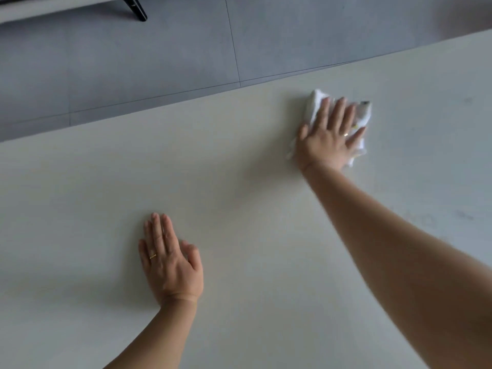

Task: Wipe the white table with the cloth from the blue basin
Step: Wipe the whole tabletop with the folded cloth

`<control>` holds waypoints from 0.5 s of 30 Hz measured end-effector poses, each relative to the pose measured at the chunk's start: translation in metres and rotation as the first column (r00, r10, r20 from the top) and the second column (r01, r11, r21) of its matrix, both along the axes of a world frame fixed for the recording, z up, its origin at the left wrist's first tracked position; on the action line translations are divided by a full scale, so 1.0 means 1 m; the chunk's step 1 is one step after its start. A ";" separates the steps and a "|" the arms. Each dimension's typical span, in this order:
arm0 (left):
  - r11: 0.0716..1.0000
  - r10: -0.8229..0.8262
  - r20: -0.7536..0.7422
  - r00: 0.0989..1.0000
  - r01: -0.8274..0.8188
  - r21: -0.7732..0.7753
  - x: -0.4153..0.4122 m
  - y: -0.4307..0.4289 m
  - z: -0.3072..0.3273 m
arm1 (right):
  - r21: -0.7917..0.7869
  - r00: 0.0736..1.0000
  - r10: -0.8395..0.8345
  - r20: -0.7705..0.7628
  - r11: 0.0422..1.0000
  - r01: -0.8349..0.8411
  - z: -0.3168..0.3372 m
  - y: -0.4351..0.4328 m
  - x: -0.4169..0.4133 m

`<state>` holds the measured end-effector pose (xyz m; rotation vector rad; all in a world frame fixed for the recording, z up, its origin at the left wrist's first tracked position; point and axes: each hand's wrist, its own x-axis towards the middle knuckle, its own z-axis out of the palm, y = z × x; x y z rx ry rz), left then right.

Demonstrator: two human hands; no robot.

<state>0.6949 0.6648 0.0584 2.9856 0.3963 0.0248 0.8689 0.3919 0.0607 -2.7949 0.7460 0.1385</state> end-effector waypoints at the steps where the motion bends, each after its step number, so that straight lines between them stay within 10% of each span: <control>1: 1.000 -0.003 0.003 1.000 0.003 0.002 0.000 0.000 0.000 | 0.001 0.997 0.078 0.020 0.997 -0.078 -0.002 0.021 -0.013; 7: 1.000 -0.009 0.040 0.999 0.008 0.002 -0.001 0.001 0.000 | -0.111 0.712 0.702 0.018 0.709 -0.697 0.000 -0.007 -0.062; 15: 1.000 -0.004 0.065 0.998 0.004 -0.002 -0.001 0.001 -0.003 | -0.003 1.000 -0.006 -0.018 1.000 0.005 0.003 0.016 -0.088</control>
